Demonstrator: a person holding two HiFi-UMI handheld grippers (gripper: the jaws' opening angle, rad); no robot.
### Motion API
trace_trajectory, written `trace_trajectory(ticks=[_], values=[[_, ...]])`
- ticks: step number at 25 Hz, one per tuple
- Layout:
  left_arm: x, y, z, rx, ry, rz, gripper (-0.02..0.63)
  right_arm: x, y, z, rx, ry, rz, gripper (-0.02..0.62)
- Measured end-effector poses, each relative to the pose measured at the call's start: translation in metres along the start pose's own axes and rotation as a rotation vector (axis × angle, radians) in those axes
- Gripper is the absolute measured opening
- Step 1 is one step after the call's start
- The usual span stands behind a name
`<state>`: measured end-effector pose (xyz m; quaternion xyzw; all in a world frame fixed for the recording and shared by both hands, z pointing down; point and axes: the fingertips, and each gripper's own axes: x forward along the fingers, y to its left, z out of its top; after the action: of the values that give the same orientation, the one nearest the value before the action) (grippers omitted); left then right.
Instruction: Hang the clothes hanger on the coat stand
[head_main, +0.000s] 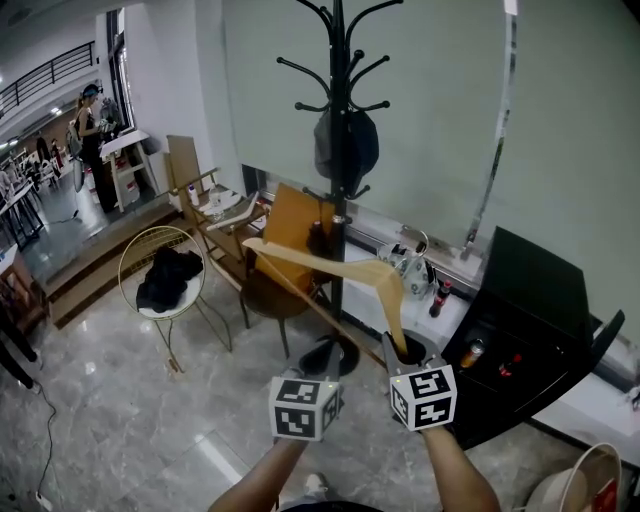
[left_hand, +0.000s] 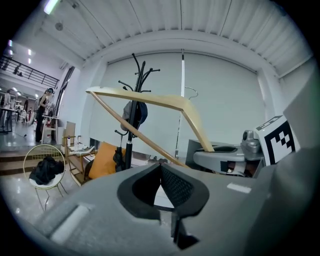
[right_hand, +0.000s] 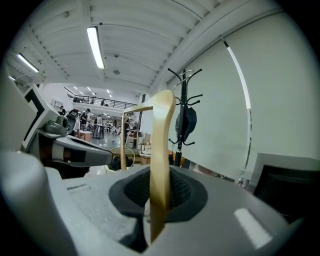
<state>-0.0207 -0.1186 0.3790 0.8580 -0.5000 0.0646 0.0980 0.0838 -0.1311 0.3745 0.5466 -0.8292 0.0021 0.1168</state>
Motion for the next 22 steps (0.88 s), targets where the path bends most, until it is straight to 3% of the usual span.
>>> trace_trajectory(ticks=[22], values=[[0.048, 0.09, -0.008, -0.015, 0.037, -0.102, 0.006, 0.104, 0.019, -0.015, -0.061, 0.076, -0.093, 0.048]])
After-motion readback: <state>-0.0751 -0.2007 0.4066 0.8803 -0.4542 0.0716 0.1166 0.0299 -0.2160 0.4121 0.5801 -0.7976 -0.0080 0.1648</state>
